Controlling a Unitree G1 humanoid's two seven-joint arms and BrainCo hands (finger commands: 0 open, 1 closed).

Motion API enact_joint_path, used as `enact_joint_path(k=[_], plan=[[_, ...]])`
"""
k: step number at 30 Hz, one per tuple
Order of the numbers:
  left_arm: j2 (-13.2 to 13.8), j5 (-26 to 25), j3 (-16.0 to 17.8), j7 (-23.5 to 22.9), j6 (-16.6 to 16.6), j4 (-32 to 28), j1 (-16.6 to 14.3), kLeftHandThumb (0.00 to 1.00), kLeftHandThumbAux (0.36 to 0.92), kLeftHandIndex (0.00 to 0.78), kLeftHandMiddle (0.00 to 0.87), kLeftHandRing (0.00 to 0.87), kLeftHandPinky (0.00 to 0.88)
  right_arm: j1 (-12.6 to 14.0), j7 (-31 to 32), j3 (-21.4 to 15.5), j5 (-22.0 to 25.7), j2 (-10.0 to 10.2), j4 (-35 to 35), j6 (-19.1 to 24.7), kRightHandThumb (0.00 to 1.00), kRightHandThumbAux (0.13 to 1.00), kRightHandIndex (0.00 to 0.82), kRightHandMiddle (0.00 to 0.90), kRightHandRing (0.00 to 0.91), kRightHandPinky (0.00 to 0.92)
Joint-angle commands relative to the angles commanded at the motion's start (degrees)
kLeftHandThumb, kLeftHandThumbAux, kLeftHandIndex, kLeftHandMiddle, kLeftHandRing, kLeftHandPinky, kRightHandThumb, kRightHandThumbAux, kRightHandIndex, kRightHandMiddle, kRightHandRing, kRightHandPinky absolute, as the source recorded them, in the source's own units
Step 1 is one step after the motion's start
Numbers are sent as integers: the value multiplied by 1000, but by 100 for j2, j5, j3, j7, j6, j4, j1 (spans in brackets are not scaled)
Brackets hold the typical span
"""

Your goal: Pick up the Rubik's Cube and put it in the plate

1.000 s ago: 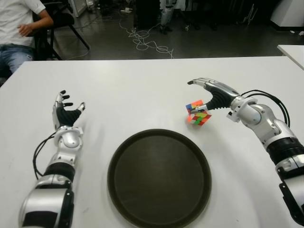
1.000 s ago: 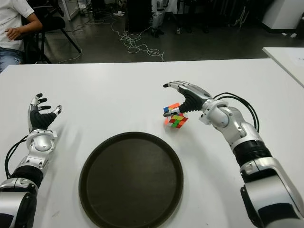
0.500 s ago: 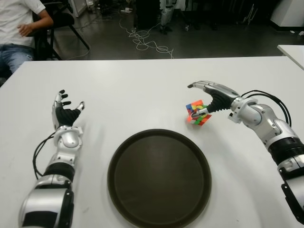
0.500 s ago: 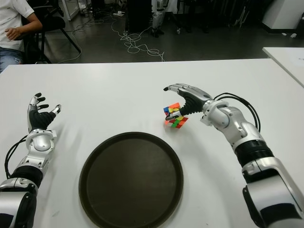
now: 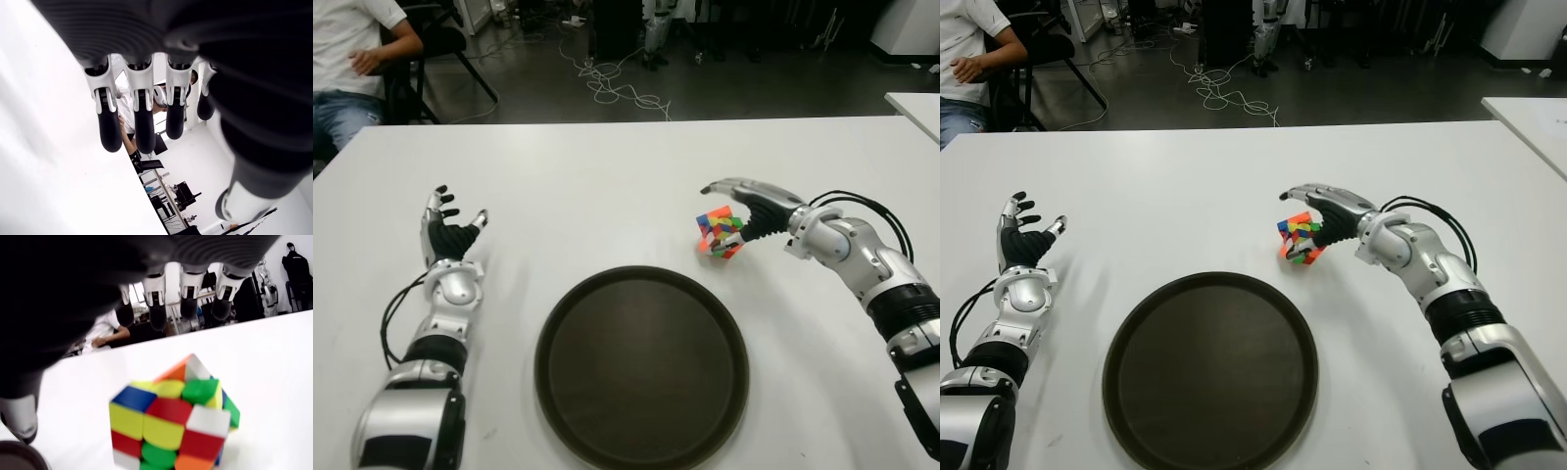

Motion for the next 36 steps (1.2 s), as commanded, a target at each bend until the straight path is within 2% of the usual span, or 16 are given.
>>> enact_joint_path(k=[2, 7, 10, 15, 30, 36], plan=[[3, 6, -8, 3, 17, -2, -1, 84, 761, 124, 210, 255, 337, -14, 31, 22, 2, 6, 22, 5, 0, 573, 0, 0, 0, 0], [6, 14, -25, -6, 46, -22, -1, 89, 791, 119, 223, 292, 421, -63, 40, 80, -30, 41, 170, -15, 0, 610, 0, 0, 0, 0], [8, 12, -33, -18, 60, -27, -1, 87, 796, 116, 220, 294, 429, -79, 42, 89, -27, 45, 217, -38, 0, 618, 0, 0, 0, 0], [22, 18, -53, -32, 92, -29, -4, 88, 785, 118, 203, 269, 395, -109, 79, 124, -36, 48, 285, -46, 0, 616, 0, 0, 0, 0], [20, 12, -46, -17, 46, -43, 9, 90, 778, 133, 226, 291, 408, -245, 84, 195, -48, 81, 596, -103, 0, 639, 0, 0, 0, 0], [-2, -59, 12, -42, 16, -37, 7, 98, 774, 135, 213, 256, 345, -322, 48, 235, -93, 93, 728, -69, 0, 628, 0, 0, 0, 0]])
